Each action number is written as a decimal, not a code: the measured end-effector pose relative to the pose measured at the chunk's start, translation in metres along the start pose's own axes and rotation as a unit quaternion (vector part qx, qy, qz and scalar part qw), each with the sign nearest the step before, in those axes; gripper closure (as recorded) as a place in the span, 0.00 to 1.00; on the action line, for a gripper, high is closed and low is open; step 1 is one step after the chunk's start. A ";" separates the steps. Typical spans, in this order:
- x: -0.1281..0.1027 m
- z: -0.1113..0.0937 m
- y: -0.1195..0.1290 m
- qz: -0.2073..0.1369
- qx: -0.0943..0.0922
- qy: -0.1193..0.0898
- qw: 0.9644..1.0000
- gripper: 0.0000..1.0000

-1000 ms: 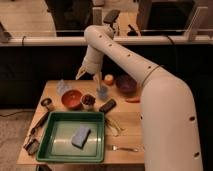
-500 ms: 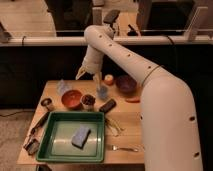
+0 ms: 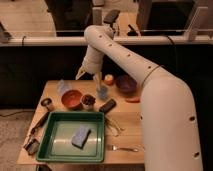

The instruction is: Place grapes in paper cup

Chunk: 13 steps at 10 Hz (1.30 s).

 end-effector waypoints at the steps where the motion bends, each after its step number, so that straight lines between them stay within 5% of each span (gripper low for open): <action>1: 0.000 0.000 0.000 0.000 0.000 0.001 1.000 0.22; 13: 0.000 0.001 0.000 0.000 0.000 -0.001 1.000 0.22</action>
